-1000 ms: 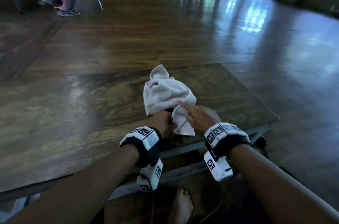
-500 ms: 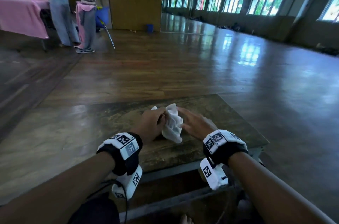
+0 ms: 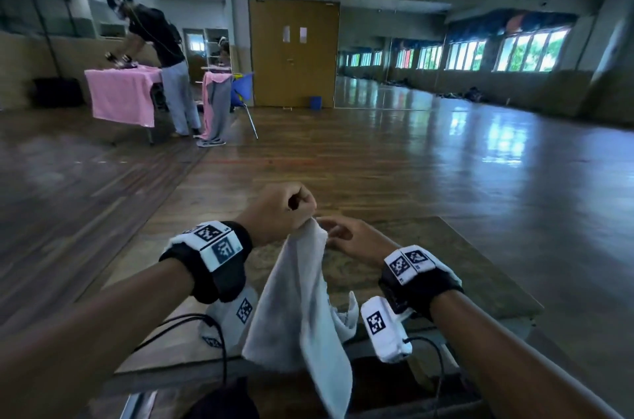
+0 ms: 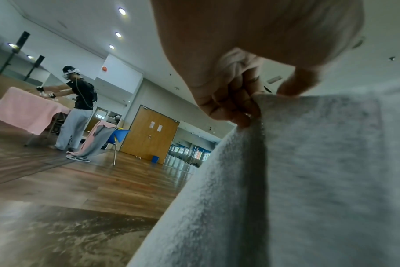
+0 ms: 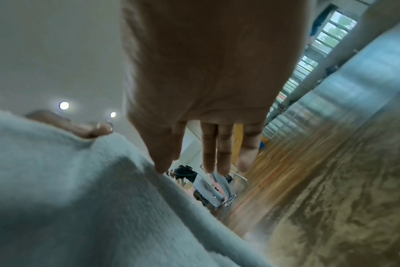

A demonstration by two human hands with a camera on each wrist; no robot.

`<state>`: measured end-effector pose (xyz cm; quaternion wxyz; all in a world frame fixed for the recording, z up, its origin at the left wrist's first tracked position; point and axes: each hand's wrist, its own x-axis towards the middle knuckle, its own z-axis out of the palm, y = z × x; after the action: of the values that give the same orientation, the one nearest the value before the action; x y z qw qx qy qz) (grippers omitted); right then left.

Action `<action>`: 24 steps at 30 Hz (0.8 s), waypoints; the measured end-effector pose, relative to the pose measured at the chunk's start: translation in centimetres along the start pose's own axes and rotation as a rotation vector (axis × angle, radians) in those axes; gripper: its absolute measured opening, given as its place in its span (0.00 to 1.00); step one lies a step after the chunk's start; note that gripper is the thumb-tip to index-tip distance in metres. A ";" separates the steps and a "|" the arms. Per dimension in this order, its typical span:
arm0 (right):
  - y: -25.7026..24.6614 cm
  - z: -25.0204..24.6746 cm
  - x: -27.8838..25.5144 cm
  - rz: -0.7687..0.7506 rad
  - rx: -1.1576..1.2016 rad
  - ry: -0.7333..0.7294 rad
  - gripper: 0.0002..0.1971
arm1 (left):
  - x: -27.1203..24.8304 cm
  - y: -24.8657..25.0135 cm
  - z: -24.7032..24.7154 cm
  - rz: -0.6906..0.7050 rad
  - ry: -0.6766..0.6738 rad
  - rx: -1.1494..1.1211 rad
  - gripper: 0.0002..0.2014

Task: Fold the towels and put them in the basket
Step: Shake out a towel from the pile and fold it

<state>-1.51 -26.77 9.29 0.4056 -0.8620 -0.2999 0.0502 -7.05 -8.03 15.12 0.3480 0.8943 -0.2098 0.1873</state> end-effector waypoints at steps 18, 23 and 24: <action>-2.3 -2.1 -0.6 -0.004 0.198 0.296 0.10 | 1.3 -0.8 -4.2 0.024 0.086 0.203 0.09; -2.4 -2.5 -2.2 0.035 0.070 0.136 0.11 | 1.7 -1.0 -7.6 -0.056 0.283 0.179 0.10; -2.3 -2.4 -2.4 0.051 0.062 0.115 0.10 | 1.8 -1.1 -8.3 -0.079 0.303 0.183 0.09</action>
<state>-3.77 -28.60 12.14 0.4473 -0.8578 -0.2525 0.0203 -6.56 -1.89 21.06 0.2998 0.8914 -0.1015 0.3245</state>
